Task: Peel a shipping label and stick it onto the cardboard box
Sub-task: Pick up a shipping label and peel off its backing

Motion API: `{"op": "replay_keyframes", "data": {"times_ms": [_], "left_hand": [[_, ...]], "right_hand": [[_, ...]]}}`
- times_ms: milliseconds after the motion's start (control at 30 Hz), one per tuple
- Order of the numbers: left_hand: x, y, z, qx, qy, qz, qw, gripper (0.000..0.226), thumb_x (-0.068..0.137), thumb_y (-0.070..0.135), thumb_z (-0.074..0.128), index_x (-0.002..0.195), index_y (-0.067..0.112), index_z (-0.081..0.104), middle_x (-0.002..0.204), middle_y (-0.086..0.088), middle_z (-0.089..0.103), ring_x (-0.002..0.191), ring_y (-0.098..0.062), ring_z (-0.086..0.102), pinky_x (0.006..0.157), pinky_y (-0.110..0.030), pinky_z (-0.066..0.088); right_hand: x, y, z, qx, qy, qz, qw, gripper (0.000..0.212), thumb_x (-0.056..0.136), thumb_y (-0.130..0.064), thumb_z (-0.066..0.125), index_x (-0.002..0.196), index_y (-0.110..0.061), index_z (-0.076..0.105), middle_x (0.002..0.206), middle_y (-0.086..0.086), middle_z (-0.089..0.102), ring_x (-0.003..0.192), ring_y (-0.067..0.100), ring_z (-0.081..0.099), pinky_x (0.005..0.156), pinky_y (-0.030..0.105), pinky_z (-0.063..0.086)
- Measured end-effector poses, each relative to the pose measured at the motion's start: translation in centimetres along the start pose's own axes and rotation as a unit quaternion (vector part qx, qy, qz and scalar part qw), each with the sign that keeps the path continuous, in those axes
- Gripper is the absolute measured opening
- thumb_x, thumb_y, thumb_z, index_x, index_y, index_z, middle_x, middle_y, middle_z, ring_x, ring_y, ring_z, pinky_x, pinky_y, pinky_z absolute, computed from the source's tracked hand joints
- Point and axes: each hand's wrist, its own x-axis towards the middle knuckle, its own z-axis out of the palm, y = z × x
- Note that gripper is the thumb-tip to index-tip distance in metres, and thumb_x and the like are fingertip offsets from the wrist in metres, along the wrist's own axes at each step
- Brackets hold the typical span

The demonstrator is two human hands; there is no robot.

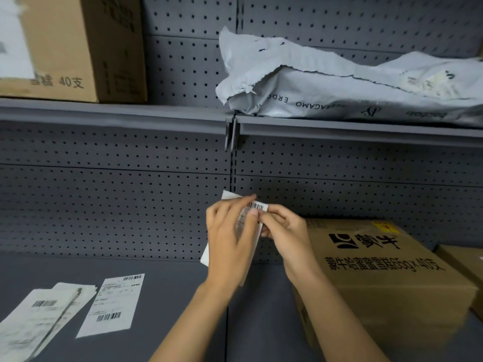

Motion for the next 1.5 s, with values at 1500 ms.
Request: {"op": "replay_keyframes", "data": {"times_ms": [1500], "left_hand": [[0.6,0.8,0.7,-0.038,-0.026,0.042,0.998,0.025,0.1,0.014,0.063,0.116,0.027,0.077,0.112,0.019,0.072,0.117,-0.003,0.059,0.098,-0.018,0.044]], "right_hand": [[0.6,-2.1,-1.9,-0.018,-0.051,-0.03,0.998,0.019,0.097,-0.017,0.062,0.102,-0.003,0.073,0.086,0.009,0.068,0.079,0.019,0.065,0.059,0.03,0.057]]}}
